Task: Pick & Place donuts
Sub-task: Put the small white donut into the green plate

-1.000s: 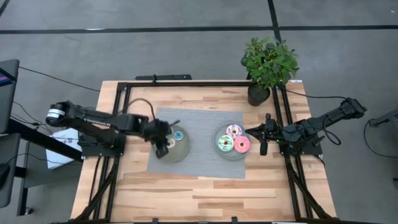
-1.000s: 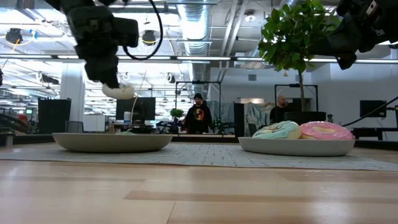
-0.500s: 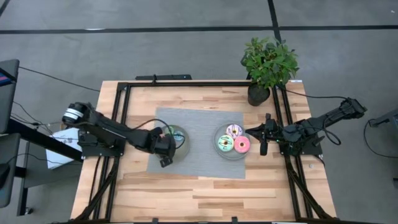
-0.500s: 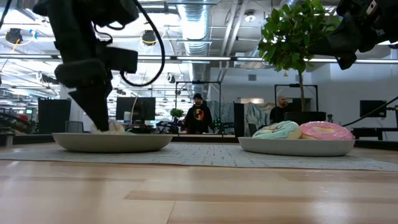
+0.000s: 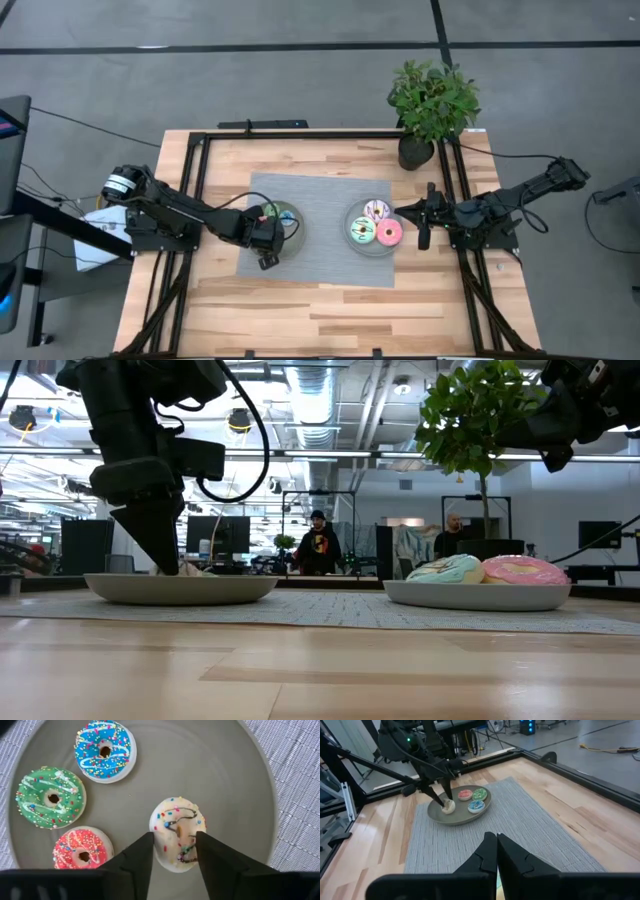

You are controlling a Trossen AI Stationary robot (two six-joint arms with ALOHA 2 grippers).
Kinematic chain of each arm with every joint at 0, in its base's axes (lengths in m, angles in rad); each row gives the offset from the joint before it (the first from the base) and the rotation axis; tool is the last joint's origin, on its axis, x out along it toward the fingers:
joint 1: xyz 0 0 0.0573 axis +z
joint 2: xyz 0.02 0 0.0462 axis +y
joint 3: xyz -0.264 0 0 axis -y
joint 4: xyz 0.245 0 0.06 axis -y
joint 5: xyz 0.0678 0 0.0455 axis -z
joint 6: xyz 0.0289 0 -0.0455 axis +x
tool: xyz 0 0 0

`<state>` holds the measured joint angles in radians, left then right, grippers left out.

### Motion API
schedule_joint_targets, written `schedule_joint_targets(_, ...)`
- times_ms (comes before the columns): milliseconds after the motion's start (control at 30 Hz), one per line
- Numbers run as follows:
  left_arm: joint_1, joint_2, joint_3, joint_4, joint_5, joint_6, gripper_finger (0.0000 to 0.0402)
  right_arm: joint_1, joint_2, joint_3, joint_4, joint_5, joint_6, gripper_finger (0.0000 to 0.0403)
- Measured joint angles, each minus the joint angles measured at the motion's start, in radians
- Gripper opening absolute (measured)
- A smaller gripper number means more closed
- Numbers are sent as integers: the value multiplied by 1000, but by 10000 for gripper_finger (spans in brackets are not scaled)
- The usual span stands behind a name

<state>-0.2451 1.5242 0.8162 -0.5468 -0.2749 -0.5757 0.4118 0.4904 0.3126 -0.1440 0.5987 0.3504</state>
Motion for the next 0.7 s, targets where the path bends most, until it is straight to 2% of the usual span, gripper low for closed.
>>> schedule_joint_targets(267, 0, 0, 0, -13, 1, 6, 174, 0, 0, 0, 0, 0, 0, 1)
schedule_joint_targets(700, 0, -1, 0, -31, 1, 3, 177, 0, 0, 0, 0, 0, 1, 1)
